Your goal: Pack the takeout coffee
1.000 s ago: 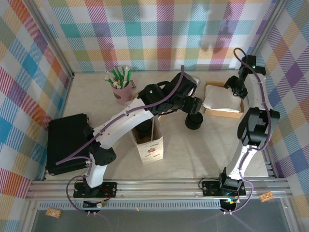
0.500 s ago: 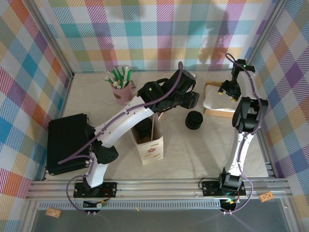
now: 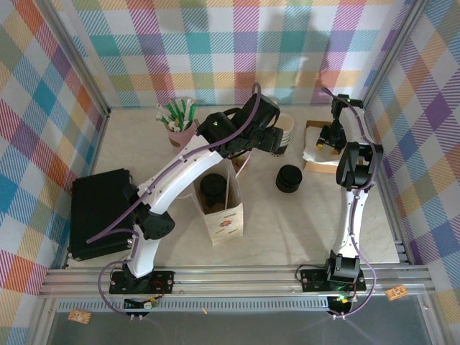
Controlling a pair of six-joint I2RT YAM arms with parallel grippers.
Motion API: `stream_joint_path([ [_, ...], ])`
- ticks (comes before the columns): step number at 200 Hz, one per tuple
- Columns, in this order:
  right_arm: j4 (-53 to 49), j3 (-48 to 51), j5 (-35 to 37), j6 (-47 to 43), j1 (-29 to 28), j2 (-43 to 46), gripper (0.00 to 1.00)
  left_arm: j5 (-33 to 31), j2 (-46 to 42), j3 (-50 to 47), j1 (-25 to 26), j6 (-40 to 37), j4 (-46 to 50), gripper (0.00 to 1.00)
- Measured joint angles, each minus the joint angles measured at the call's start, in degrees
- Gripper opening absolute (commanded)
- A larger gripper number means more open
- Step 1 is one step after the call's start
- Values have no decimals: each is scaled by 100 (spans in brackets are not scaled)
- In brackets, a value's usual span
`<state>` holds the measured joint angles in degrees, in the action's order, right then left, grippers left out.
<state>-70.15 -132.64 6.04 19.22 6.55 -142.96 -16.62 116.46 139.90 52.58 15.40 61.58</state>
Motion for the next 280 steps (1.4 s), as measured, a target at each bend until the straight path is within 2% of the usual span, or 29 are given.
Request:
stream_joint_path([
  [12,-66,-57,31,-4,0,-2,33,4,0,0,-31,0,0,66],
  [40,-144,-273,48,4,0,-7,6,26,7,0,-114,0,0,67],
  [60,-168,-417,33,-4,0,-7,0,28,7,0,-153,-2,2,66],
  [75,-199,-496,52,-26,0,-7,0,26,7,0,-179,-4,2,66],
  [81,-201,-511,66,-26,0,-7,7,26,7,0,-192,-4,7,67],
  [86,-197,-516,79,-28,0,-7,19,28,7,0,-205,-7,9,66],
  [94,-197,-516,83,-26,0,-7,47,26,7,0,-216,-9,20,66],
  [101,-199,-516,103,-59,0,-7,58,28,7,0,-236,-17,24,66],
  [120,-254,-516,227,-70,0,-7,70,26,7,-24,-264,-20,20,66],
  [143,-396,-503,313,-87,0,-7,71,26,7,-92,-286,-17,20,67],
  [162,-444,-407,286,-76,0,-7,66,28,7,-105,-286,-17,26,66],
  [179,-448,-278,247,-90,0,-35,50,28,7,-105,-289,-17,26,66],
  [194,-428,-232,186,-35,0,-109,42,28,7,-105,-291,-20,28,67],
  [226,-391,-229,98,-28,0,-227,18,31,7,-105,-297,-15,48,66],
  [280,-402,-304,109,-37,0,-221,3,55,4,-105,-319,2,116,67],
])
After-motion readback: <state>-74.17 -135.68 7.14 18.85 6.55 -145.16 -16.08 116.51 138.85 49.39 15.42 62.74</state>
